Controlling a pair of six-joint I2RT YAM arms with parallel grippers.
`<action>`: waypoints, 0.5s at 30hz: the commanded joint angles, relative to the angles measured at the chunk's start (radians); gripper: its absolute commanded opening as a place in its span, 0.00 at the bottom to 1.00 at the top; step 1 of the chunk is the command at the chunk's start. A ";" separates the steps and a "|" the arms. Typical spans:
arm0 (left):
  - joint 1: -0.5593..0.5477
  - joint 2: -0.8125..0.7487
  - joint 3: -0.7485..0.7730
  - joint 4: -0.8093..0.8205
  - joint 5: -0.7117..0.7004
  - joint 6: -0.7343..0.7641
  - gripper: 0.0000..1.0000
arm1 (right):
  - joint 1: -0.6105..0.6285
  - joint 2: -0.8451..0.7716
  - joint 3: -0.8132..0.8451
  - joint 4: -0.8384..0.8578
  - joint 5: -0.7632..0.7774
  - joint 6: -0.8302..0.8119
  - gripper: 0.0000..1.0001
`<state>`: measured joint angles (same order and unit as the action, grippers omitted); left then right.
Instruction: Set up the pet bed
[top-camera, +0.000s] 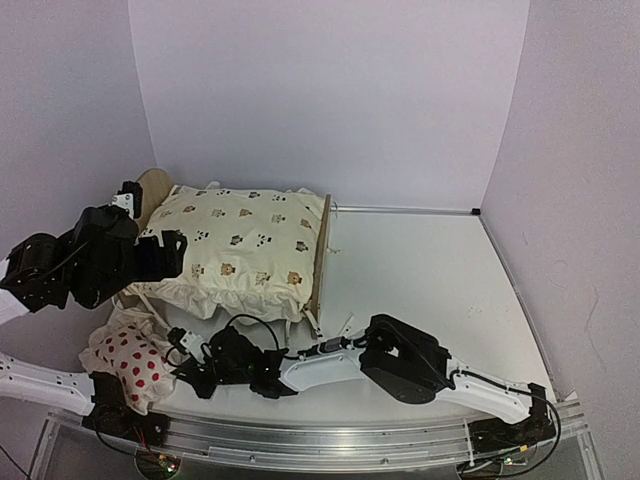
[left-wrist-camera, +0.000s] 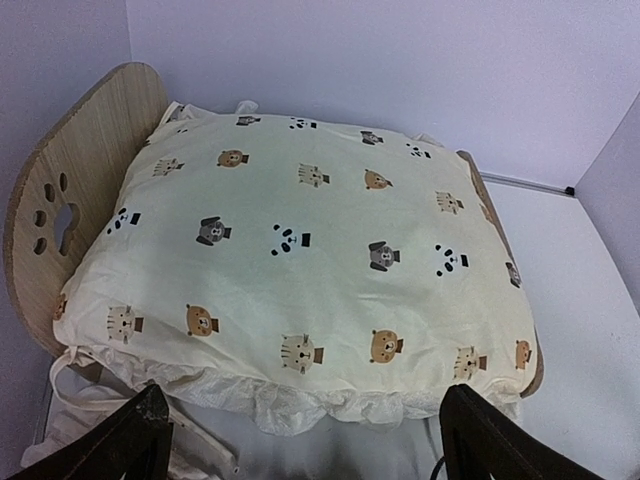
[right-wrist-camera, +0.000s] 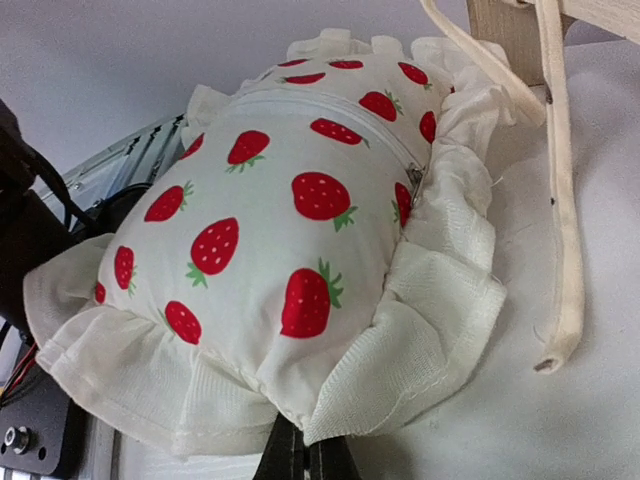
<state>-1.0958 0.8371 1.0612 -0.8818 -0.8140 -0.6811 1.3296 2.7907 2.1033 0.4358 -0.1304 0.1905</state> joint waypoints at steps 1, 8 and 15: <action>0.004 0.003 0.013 0.012 0.027 0.009 0.93 | 0.005 -0.164 -0.236 0.148 -0.019 -0.009 0.00; 0.004 0.065 0.074 0.028 0.115 0.090 0.91 | 0.004 -0.509 -0.662 0.266 -0.003 -0.126 0.00; 0.002 0.102 0.092 0.080 0.233 0.244 0.89 | 0.004 -0.818 -0.960 0.267 0.072 -0.372 0.00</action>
<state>-1.0954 0.9287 1.0982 -0.8553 -0.6667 -0.5547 1.3303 2.1625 1.2509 0.6279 -0.1079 0.0050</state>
